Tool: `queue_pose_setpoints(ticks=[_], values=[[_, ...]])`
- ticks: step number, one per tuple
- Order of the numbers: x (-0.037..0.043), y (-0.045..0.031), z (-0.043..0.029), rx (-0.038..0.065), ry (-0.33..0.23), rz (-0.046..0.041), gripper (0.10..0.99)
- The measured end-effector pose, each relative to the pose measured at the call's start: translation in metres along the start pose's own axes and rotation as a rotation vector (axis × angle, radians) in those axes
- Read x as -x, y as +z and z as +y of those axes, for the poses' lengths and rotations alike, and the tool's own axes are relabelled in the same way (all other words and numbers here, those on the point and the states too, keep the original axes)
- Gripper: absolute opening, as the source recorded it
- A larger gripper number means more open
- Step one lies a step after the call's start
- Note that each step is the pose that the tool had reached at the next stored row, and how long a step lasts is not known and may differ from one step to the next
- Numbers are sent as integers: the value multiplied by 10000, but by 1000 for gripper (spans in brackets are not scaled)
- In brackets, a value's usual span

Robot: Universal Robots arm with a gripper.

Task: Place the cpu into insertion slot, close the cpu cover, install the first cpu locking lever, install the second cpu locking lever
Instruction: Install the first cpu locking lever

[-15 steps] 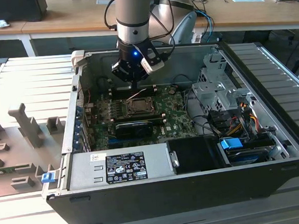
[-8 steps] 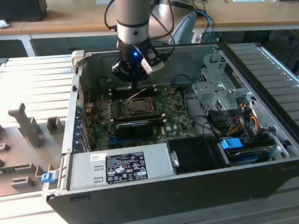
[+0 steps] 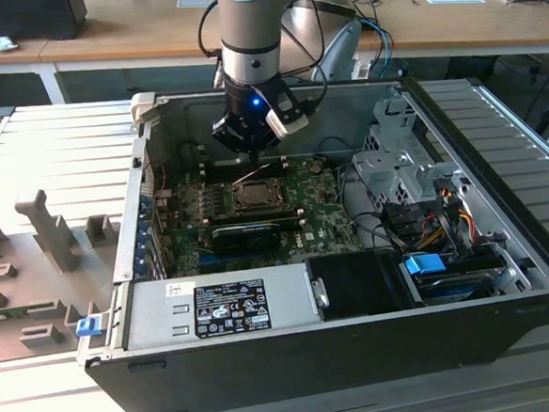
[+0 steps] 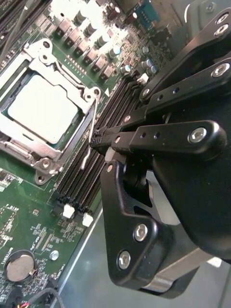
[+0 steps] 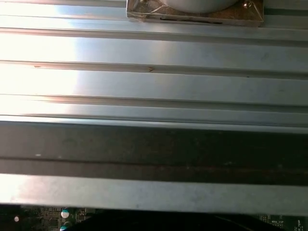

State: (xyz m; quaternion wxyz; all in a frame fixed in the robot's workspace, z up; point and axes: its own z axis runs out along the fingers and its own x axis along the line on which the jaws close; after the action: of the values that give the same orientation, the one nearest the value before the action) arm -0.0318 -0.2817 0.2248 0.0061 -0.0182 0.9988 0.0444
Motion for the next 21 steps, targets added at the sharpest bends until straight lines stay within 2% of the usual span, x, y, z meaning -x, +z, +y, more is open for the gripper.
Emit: queue_pose_setpoints(ticks=[3,8,15,21], values=[[49,29,-4,-1,2,0,106],[65,74,-24,-4,0,-5,106],[133,115,-30,-3,0,-5,106],[155,187,-34,-12,-7,-6,106]])
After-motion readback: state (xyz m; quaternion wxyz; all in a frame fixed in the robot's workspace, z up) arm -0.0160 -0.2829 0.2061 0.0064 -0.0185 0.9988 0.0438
